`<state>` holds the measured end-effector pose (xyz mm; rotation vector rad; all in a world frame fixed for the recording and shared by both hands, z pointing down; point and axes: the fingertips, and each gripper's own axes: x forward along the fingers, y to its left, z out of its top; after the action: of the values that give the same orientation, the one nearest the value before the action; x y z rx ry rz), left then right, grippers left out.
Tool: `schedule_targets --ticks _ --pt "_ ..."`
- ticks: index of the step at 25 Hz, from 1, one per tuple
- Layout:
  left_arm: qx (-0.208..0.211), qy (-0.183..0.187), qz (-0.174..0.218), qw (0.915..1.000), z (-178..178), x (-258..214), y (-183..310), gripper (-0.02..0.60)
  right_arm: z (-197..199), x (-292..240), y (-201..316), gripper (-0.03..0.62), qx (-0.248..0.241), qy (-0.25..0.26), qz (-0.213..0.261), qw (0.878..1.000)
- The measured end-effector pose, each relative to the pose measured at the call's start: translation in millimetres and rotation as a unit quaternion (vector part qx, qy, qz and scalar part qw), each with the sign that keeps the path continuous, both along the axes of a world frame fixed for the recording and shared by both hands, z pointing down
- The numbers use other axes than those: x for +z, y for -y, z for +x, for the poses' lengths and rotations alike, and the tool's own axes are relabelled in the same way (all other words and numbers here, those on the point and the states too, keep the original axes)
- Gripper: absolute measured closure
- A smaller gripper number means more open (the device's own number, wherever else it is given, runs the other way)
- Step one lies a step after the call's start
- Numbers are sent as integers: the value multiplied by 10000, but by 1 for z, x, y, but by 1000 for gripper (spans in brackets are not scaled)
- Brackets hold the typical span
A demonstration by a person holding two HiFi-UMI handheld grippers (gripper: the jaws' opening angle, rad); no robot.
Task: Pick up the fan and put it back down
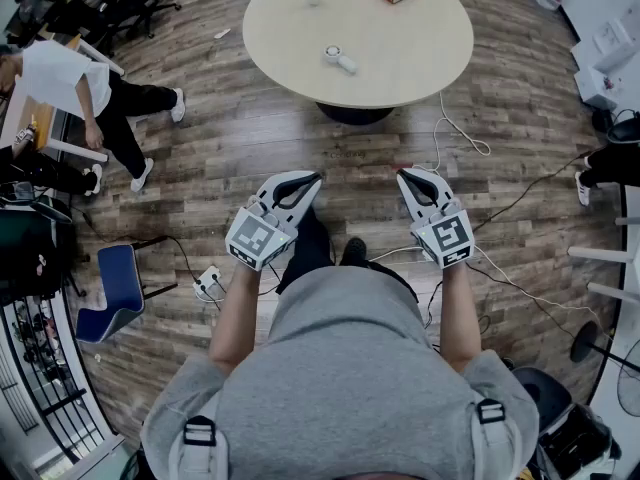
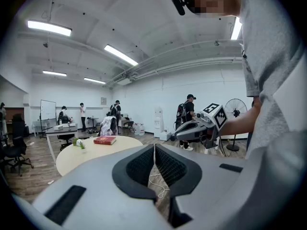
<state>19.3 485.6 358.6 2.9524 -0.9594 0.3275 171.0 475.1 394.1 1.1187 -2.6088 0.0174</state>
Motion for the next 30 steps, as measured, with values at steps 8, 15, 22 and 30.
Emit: schedule_targets --ticks 8,15,22,30 --pt "-119 10 -3 9999 -14 4 -12 555 -7 0 -12 589 22 1 35 10000" --pt "-233 -47 -45 9997 -14 3 -12 554 -6 -1 -16 588 -4 221 46 9997" --pt "-234 -23 -21 9997 -12 4 -9 554 -9 -2 -14 582 -60 240 88 9997" --pt "-255 -51 -17 9997 -12 4 -7 540 -10 -2 -13 495 -163 329 119 9993"
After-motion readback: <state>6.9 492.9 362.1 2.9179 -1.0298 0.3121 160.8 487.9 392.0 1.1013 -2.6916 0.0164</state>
